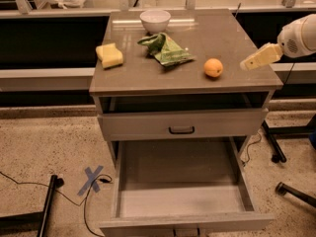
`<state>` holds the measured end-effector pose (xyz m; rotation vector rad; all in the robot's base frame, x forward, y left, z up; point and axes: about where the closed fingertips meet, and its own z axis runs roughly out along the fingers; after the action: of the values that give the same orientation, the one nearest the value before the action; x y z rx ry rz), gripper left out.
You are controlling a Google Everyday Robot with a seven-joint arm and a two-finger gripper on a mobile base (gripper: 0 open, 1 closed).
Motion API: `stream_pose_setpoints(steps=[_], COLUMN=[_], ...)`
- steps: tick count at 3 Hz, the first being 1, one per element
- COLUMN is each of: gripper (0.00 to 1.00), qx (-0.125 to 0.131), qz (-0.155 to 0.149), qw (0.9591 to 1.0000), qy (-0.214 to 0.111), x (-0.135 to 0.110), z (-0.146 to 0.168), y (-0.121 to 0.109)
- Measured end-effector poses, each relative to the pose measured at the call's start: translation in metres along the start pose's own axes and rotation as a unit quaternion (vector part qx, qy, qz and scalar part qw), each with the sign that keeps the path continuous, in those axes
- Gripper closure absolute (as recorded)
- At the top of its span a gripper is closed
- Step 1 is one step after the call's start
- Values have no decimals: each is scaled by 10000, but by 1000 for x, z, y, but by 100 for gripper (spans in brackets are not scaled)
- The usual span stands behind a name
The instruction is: Place orange into middle drawer
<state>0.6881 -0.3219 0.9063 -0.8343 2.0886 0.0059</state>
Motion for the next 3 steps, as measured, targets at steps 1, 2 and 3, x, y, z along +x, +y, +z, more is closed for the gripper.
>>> stream_pose_setpoints(steps=[1, 2, 3], gripper=[0, 0, 0], qx=[-23, -696, -1395], qz=[30, 105, 185], qw=[10000, 9955, 9771], qy=[-11, -629, -1599], x=[3, -5, -34], z=[2, 11, 17], y=[-2, 15, 47])
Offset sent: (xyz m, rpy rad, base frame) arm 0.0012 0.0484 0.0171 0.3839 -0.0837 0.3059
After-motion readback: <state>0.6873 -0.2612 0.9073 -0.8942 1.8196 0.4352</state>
